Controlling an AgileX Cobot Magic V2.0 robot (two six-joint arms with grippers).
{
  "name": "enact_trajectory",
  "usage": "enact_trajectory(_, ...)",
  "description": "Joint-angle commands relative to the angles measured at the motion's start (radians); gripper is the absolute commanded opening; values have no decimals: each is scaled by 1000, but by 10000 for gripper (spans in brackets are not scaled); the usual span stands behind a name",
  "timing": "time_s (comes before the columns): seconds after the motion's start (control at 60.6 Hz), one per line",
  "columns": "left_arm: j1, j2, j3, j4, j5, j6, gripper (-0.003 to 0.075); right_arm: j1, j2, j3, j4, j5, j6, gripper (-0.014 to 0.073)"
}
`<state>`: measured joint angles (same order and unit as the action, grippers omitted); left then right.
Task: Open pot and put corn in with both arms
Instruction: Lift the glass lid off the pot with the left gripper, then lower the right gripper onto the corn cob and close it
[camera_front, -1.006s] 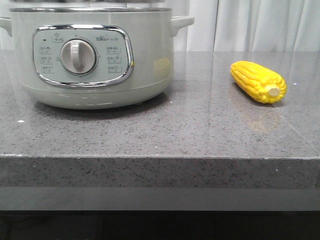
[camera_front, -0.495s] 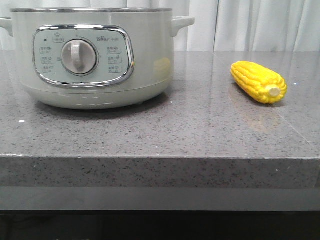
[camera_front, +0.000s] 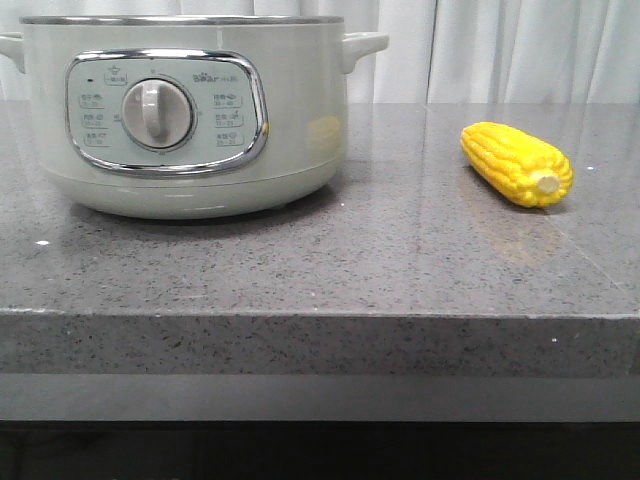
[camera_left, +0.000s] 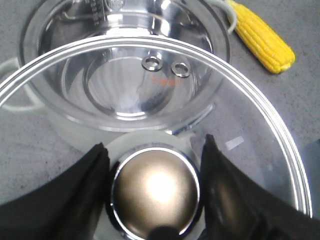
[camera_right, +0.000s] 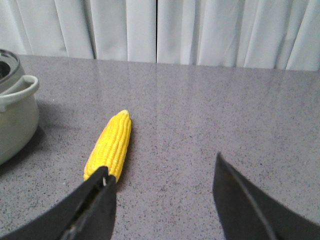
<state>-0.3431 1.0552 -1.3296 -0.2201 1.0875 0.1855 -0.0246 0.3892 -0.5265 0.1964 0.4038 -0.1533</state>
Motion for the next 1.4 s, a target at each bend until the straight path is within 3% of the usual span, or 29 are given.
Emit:
enact_trajectory(0.0,-4,-121,69,-36,-125,2,251,-6,49,-24,-6,-85,-12,451)
enact_trajectory(0.247,-4,-354,276,-36,-125,-5,251,2,156,-24,-6,-146,-12,451)
enact_trajectory(0.495,-4,-519,359,-36,-123,-11,251,37,367,-62,-5,-169,-12,451)
enact_trajectory(0.693,-4,-547,361,-36,-115,-11,251,102,618,-206,11,-164,-12,453)
enact_trajectory(0.94,-4,-547,363,-36,-115,-11,251,132,933,-463,131,-49,-12,659)
enact_trajectory(1.122,-4,-547,363,-36,-115,-11,251,134,1106,-640,140,53,-12,654)
enact_trajectory(1.386,-4,-547,363,-36,-115,-11,251,168,1245,-731,141,111,-12,654)
